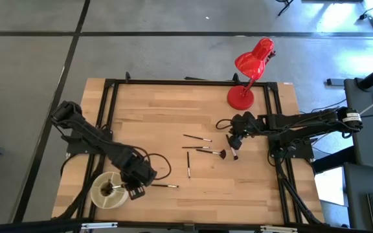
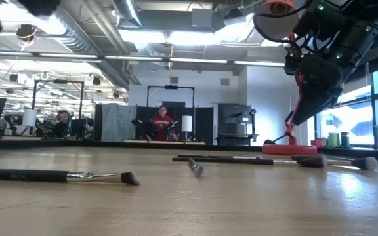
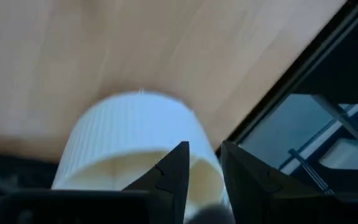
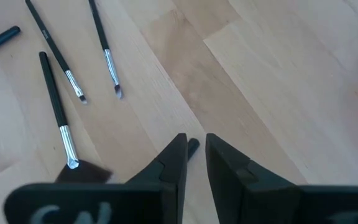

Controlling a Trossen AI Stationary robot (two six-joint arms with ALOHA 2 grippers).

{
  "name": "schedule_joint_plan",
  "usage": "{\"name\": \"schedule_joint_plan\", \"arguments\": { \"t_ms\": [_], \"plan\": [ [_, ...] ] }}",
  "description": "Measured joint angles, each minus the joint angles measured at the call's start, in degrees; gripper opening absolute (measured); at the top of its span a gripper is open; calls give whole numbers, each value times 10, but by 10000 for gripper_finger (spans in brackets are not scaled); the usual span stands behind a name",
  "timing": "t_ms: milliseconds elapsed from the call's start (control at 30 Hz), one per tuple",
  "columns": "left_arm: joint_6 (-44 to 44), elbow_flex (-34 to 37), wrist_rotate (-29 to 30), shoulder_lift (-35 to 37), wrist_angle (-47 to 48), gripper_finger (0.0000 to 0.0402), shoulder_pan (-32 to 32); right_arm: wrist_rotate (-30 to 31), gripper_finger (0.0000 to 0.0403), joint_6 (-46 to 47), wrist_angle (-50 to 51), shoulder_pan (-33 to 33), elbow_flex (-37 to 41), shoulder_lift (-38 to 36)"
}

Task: Pick & Place Makeup Brushes
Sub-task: Put the black blush brush into the makeup organizer, then put the black eyeshadow brush into the makeup organizer

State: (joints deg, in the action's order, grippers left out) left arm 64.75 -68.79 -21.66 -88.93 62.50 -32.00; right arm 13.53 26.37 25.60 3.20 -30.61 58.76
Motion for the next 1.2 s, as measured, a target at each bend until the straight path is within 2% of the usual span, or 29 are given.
{"name": "schedule_joint_plan", "arguments": {
  "t_ms": [267,367,467,567,633,667,767,833,933,1033,1200],
  "plan": [
    [88,-64,-1,1,137,61,-48,0,60,3,-2,0,0,0],
    [90,-79,31,1,156,55,-63,0,60,1,-10,0,0,0],
    [52,-89,136,1,153,54,-58,0,60,-7,-17,0,0,0],
    [12,-89,319,1,117,57,-41,0,60,-11,-20,0,0,0],
    [-7,-81,432,1,59,60,-26,0,60,-13,-22,0,0,0],
    [-30,-77,465,-1,21,63,-16,0,60,-13,-22,0,0,0],
    [-149,-56,515,-22,-131,72,11,0,60,-24,-22,0,0,0],
    [-241,-40,504,-48,-255,79,26,4,60,-27,-22,0,0,0],
    [-337,-37,425,-101,-370,88,42,19,60,-28,-22,0,0,0],
    [-352,-36,377,-157,-400,97,49,19,60,-28,-21,1,0,0],
    [-341,-36,332,-218,-400,112,49,19,60,-28,-20,1,0,0]
  ]
}}
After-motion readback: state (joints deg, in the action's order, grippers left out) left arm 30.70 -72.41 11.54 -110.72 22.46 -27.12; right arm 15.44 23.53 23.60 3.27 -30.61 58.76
